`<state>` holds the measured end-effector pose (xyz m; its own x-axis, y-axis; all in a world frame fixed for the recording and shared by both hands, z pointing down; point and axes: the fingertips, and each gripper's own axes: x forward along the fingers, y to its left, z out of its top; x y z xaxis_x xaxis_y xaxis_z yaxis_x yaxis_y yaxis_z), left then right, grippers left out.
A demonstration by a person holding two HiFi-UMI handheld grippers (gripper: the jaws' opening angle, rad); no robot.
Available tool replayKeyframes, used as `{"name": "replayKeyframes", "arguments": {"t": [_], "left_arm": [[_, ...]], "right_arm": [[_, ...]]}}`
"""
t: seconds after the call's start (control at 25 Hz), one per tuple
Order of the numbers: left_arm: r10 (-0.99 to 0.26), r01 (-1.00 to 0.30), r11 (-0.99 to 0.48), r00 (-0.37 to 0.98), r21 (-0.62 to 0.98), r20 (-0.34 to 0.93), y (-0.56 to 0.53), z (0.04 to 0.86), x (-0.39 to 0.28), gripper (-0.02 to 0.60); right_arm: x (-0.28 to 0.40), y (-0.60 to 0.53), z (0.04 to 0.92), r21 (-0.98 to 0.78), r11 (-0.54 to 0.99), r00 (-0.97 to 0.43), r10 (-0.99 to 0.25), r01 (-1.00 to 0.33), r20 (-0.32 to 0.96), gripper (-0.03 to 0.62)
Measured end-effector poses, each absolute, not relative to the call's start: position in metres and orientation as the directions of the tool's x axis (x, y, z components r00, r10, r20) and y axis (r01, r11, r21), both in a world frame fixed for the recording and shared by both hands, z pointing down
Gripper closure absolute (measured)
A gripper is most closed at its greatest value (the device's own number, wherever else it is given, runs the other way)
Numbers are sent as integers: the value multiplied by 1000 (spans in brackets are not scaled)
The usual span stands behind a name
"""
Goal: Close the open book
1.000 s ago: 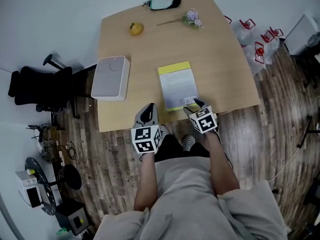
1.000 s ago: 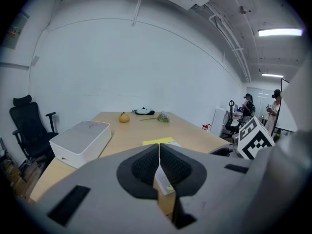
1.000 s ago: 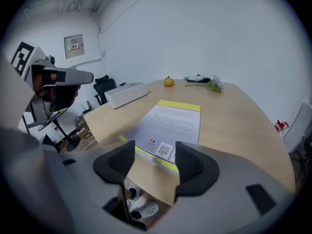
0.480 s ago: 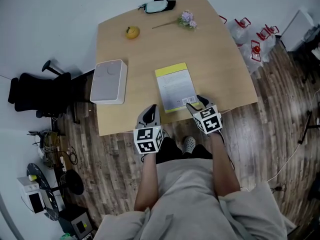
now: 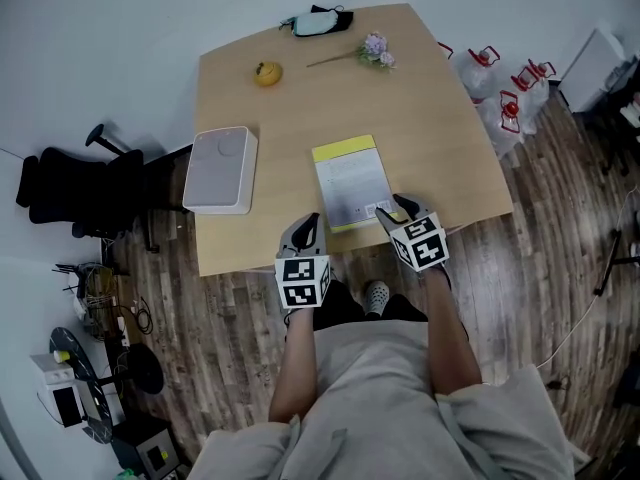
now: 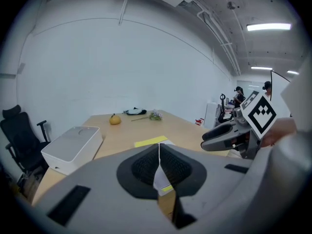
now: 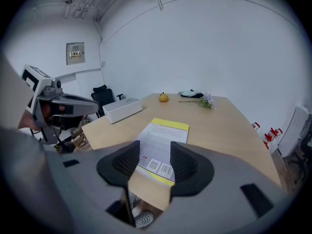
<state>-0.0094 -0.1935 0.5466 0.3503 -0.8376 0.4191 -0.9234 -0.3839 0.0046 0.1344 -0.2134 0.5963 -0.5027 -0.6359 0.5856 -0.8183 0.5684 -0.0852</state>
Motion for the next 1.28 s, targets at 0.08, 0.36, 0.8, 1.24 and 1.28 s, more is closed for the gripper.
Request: {"name": "replayKeyframes", "arguments": {"t": [0.08, 0.36, 0.8, 1.24, 1.28], "left_arm": [[-841, -927, -376, 339, -3, 422, -195, 546, -15, 558], [-840, -923, -383, 338, -22, 425, -197, 542, -16, 558], [-787, -894, -444, 420, 58, 452, -204, 550, -4, 558], [-624, -798, -598, 524, 77, 580, -194, 577, 35, 557], [-625, -798, -598, 523, 75, 579, -195, 577, 36, 557]], "right_arm": [[132, -216, 595, -83, 571, -505, -637, -817, 583, 396], [133, -220, 589, -96, 567, -515, -648, -818, 561, 433], [140, -225, 582, -86, 553, -507, -677, -829, 533, 530], [154, -223, 581, -97, 541, -505, -685, -835, 525, 586], [155, -225, 581, -95, 535, -499, -690, -840, 525, 586]]}}
